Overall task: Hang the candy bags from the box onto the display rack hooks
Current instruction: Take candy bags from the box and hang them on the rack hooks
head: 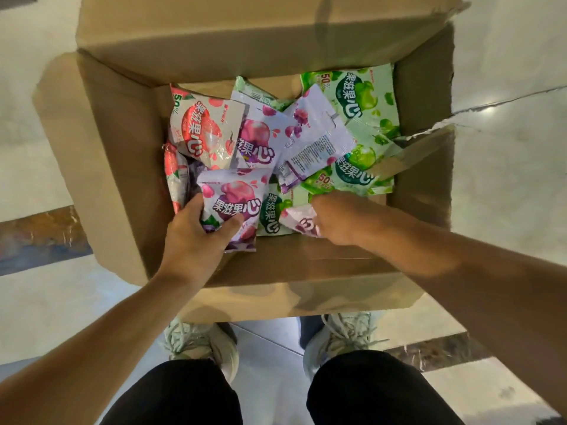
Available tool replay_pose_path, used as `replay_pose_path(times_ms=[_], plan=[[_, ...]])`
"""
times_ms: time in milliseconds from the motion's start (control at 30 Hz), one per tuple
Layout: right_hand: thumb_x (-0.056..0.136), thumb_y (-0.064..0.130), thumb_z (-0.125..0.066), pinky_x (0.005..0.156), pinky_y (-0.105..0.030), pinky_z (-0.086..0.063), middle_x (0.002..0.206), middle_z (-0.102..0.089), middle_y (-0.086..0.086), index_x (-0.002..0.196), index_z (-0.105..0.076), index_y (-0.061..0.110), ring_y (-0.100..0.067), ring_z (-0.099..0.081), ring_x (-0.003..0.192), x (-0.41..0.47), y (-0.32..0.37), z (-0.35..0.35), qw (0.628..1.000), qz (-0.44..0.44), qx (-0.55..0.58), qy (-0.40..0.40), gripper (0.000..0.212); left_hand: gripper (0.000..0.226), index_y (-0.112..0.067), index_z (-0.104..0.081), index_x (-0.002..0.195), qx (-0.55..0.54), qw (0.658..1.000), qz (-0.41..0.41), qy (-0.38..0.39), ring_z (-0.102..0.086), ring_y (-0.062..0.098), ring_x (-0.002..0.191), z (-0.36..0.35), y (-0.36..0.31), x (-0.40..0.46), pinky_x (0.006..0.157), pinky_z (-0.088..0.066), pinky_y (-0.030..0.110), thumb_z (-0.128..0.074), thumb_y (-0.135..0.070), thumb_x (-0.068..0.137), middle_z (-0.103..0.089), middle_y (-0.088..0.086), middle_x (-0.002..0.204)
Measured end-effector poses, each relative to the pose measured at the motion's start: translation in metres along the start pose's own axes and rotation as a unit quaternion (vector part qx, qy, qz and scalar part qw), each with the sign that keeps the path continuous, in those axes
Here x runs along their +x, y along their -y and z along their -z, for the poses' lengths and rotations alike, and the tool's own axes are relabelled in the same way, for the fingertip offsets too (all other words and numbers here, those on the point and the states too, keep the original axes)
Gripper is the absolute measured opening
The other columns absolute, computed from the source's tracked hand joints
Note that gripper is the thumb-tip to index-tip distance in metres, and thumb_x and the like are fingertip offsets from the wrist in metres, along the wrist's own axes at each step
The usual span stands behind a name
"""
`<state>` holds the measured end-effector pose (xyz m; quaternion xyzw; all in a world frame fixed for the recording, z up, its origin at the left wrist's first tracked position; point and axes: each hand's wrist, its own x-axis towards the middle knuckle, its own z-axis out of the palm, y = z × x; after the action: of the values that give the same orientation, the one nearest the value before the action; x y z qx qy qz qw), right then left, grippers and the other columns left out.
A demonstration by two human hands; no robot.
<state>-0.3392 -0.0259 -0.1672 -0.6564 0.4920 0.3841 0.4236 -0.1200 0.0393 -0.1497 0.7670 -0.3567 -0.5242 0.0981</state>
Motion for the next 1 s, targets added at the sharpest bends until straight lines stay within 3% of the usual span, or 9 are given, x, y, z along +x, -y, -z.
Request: replay_pose_path(times_ms=[133,167,233,333,500,567,667,833,1000], plan=[[0.104,0.012,-0.041,0.076,-0.034,-0.047,0.117,-0.064,-0.017,0.133,-0.051,0.007,-0.032,-0.062,0.103,-0.018,-0.025,0.004,0.97,-0.038,0.236,-0.048,0.031,0.034,-0.023,-0.064,0.118,-0.029,0.998,0.018,-0.06,-0.07,0.002,0.091,-0.001,-0.011,-0.017,0.08,-0.055,0.019,-0.077,-0.027,0.087,-0.074,-0.01,0.102],[0.104,0.011,-0.04,0.082,-0.037,-0.052,0.115,-0.066,-0.014,0.133,-0.052,0.01,-0.03,-0.064,0.102,-0.03,-0.028,0.003,0.935,-0.056,0.344,-0.068,0.031,0.034,-0.023,-0.065,0.118,-0.036,0.997,0.022,-0.065,-0.071,0.004,0.091,0.001,-0.016,-0.024,0.081,-0.056,0.023,-0.077,-0.028,0.086,-0.074,-0.01,0.101],[0.103,0.007,-0.044,0.087,-0.047,-0.059,0.118,-0.069,-0.016,0.132,-0.053,0.014,-0.033,-0.07,0.103,-0.064,-0.029,0.005,0.798,-0.085,0.591,-0.082,0.031,0.038,-0.023,-0.065,0.121,-0.043,0.997,0.028,-0.062,-0.071,0.005,0.091,0.007,-0.026,-0.037,0.082,-0.056,0.026,-0.078,-0.028,0.085,-0.075,-0.009,0.102],[0.099,-0.004,-0.048,0.075,-0.042,-0.064,0.12,-0.071,-0.014,0.134,-0.055,0.015,-0.033,-0.074,0.098,-0.123,-0.022,0.013,0.608,-0.072,0.789,-0.047,0.04,0.038,-0.025,-0.065,0.121,-0.055,0.998,0.031,-0.025,-0.07,-0.003,0.087,0.023,-0.05,-0.061,0.077,-0.055,0.018,-0.078,-0.024,0.085,-0.074,-0.013,0.101],[0.095,0.003,-0.054,0.085,-0.05,-0.06,0.128,-0.066,-0.021,0.135,-0.057,0.009,-0.04,-0.067,0.113,-0.218,-0.005,0.037,0.482,-0.052,0.873,-0.061,0.04,0.036,-0.026,-0.064,0.121,-0.105,0.994,0.008,0.022,-0.067,-0.01,0.086,0.064,-0.115,-0.111,0.064,-0.049,0.004,-0.074,-0.014,0.088,-0.072,-0.018,0.102],[0.096,0.028,-0.061,0.097,-0.053,-0.054,0.133,-0.065,-0.015,0.14,-0.054,0.017,-0.035,-0.066,0.118,-0.259,0.009,0.056,0.482,-0.031,0.872,-0.076,0.046,0.038,-0.025,-0.065,0.122,-0.128,0.992,0.006,0.023,-0.07,0.0,0.093,0.088,-0.145,-0.141,0.076,-0.055,0.016,-0.075,-0.015,0.087,-0.074,-0.013,0.104],[0.084,0.052,-0.074,0.103,-0.052,-0.05,0.134,-0.066,-0.005,0.144,-0.05,0.027,-0.027,-0.065,0.12,-0.328,0.04,0.092,0.571,-0.002,0.815,-0.104,0.07,0.039,-0.024,-0.063,0.122,-0.169,0.985,-0.005,0.02,-0.072,0.003,0.092,0.132,-0.193,-0.196,0.085,-0.057,0.026,-0.076,-0.013,0.087,-0.075,-0.012,0.103],[0.087,0.041,-0.072,0.072,-0.025,-0.056,0.095,-0.078,0.008,0.12,-0.067,0.019,-0.005,-0.075,0.085,-0.473,0.104,0.167,0.633,0.0,0.75,-0.194,0.039,0.04,-0.022,-0.066,0.119,-0.188,0.98,-0.06,0.007,-0.072,0.006,0.096,0.228,-0.285,-0.305,0.086,-0.056,0.028,-0.081,-0.028,0.083,-0.076,-0.01,0.104],[0.09,0.029,-0.072,0.09,-0.039,-0.059,0.102,-0.079,-0.001,0.11,-0.074,0.017,-0.019,-0.075,0.098,-0.614,0.166,0.223,0.642,0.042,0.719,-0.263,0.023,0.034,-0.018,-0.069,0.115,-0.182,0.975,-0.13,-0.001,-0.073,0.012,0.096,0.334,-0.353,-0.42,0.084,-0.056,0.029,-0.079,-0.018,0.082,-0.077,-0.003,0.104]])
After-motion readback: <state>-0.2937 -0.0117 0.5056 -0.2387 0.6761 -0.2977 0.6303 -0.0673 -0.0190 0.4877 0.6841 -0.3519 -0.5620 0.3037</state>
